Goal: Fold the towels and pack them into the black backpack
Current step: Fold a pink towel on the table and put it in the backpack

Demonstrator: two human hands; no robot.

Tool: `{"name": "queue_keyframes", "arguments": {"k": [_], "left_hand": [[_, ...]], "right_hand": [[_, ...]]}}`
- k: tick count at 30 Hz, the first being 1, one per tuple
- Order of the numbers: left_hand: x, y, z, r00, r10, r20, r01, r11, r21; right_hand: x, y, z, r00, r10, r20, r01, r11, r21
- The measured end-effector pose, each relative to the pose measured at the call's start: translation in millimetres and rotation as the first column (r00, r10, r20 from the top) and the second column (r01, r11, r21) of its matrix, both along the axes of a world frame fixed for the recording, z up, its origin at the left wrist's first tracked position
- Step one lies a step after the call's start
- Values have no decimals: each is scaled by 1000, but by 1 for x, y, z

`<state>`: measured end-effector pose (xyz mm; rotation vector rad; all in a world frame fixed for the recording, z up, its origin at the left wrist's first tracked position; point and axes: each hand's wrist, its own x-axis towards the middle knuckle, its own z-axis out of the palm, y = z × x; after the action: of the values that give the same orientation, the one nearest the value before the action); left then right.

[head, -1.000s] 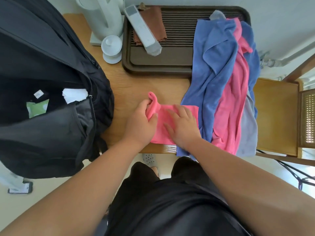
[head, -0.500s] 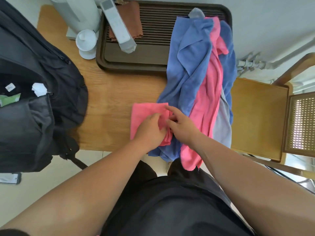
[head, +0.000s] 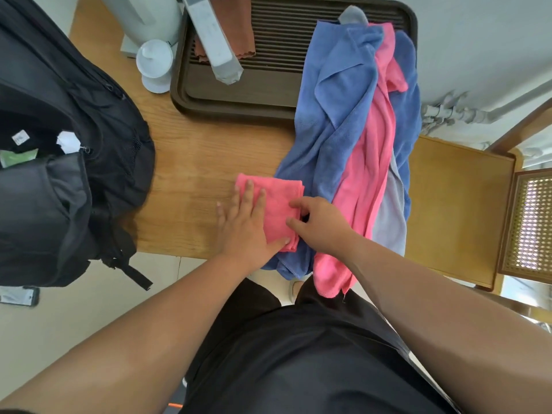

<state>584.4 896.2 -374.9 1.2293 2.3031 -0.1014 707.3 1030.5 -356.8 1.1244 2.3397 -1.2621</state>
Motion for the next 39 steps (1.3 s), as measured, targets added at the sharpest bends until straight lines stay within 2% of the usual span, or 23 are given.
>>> {"name": "queue_keyframes", "arguments": {"k": [2,3,5,6,7,9,12,14,17,19,23,25,28,30,32,34,36,37,38,39], "left_hand": [[3,2,-7,1000,-2,10,2,999,-38],[4,3,-10,1000,9,21,-8,999,-44],[6,6,-12,999,26,30,-24,998,-51],[7,6,-13,999,22,28,-21,998,-55],[7,5,-13,1000,15,22,-13,998,-54],[4,1,-13,1000,5,21,-5,1000,-8],[-6,-11,-8,997,70,21,-73,974,213],[-13,-17,-6,962,267,50,-268,902,339],[-25,-21,-10,837,516,179,-546,808,222],[-31,-21,-12,791,562,242,-601,788,133],[-38,-16,-6,700,603,384,-661,750,28],[-42,-14,-2,631,616,472,-696,718,-6],[-52,-17,7,473,612,633,-757,650,-63],[-64,-21,17,386,604,697,-777,620,-107],[-82,-24,27,321,592,739,-796,591,-128],[-104,-23,37,269,599,754,-851,515,-105],[-124,-18,45,270,623,734,-915,403,-5],[-132,-15,46,301,625,720,-924,379,58],[-139,-12,45,362,621,695,-907,407,109],[-143,-9,44,450,611,651,-862,488,138]], "right_hand": [[-3,0,1,999,42,5,-43,993,110],[-5,0,3,996,89,-25,-81,971,226],[-11,0,6,958,286,-33,-230,829,510],[-15,1,6,918,395,42,-344,738,580],[-20,4,5,867,477,148,-468,673,573],[-27,10,1,798,524,298,-601,654,459],[-37,16,-1,830,486,272,-555,679,480],[-48,18,-1,858,461,228,-507,683,526],[-68,17,-1,883,431,187,-465,742,483],[-79,16,-5,885,418,205,-464,755,464],[-96,17,-4,838,440,324,-546,697,465],[-101,20,2,824,459,333,-566,696,441],[-103,23,17,865,418,279,-496,796,347],[-104,24,28,900,346,264,-405,889,215],[-107,25,39,925,299,234,-326,942,85],[-110,21,48,976,149,161,-138,988,-73],[-112,10,49,991,-110,81,129,949,-288],[-112,3,46,976,-205,80,220,909,-354],[-112,-3,39,963,-251,100,270,890,-368],[-112,-6,30,962,-237,134,268,912,-312]]}}
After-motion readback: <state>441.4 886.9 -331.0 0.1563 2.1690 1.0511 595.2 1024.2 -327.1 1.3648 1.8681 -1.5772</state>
